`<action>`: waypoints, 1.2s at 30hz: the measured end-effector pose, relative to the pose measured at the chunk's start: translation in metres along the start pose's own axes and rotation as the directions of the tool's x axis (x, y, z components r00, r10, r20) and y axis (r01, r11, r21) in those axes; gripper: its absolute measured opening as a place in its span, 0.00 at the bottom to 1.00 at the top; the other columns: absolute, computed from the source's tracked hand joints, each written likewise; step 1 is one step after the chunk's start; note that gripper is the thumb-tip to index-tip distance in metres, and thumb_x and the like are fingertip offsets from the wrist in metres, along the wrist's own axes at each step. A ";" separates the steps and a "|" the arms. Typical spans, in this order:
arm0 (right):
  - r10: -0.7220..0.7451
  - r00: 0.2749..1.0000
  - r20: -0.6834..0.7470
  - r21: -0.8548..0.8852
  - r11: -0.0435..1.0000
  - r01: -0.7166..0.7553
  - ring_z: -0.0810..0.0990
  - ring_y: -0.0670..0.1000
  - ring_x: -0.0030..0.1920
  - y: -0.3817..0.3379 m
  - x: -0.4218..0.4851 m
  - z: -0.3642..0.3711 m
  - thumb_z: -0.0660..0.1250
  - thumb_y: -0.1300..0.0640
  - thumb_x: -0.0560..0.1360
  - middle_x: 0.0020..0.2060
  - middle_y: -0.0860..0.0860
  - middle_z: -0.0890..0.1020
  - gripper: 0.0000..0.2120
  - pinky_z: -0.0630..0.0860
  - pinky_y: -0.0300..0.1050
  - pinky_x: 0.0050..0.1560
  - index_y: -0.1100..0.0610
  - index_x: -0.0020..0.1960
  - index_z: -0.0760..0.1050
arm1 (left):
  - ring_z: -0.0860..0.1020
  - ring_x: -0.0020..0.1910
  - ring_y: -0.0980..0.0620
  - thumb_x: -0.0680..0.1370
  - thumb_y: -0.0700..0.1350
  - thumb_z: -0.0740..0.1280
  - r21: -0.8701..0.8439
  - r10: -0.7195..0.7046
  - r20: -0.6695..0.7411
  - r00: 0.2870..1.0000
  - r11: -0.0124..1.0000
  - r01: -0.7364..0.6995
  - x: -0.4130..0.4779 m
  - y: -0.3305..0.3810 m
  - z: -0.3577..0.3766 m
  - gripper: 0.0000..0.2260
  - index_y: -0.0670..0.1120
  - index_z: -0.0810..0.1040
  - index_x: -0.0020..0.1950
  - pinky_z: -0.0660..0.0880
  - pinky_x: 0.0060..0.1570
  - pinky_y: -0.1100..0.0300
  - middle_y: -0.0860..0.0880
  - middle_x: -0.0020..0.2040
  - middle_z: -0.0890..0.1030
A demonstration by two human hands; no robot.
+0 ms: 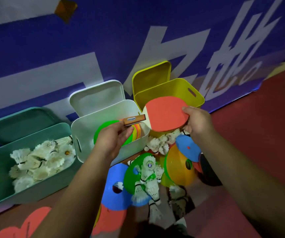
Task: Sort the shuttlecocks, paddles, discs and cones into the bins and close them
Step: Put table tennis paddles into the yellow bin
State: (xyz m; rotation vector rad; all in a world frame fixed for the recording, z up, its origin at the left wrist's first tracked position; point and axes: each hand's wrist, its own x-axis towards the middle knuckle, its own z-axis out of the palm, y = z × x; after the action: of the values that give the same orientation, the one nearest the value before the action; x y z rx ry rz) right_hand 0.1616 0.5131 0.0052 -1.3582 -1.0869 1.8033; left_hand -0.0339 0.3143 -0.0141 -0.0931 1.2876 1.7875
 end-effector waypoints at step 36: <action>-0.064 0.844 0.533 -0.480 0.798 0.364 0.83 0.45 0.36 0.037 0.036 -0.031 0.60 0.60 0.82 0.45 0.45 0.87 0.14 0.84 0.57 0.43 0.48 0.47 0.83 | 0.82 0.44 0.43 0.84 0.39 0.65 0.496 0.064 -0.445 0.893 0.848 0.186 -0.045 -0.160 -0.008 0.08 0.40 0.80 0.60 0.79 0.43 0.53 0.41 0.52 0.85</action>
State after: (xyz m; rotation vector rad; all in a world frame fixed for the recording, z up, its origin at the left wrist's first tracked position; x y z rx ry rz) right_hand 0.1816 0.5345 -0.0476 -1.0022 -2.1110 1.7553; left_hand 0.1004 0.2881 -0.1097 -0.2454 2.0508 1.3286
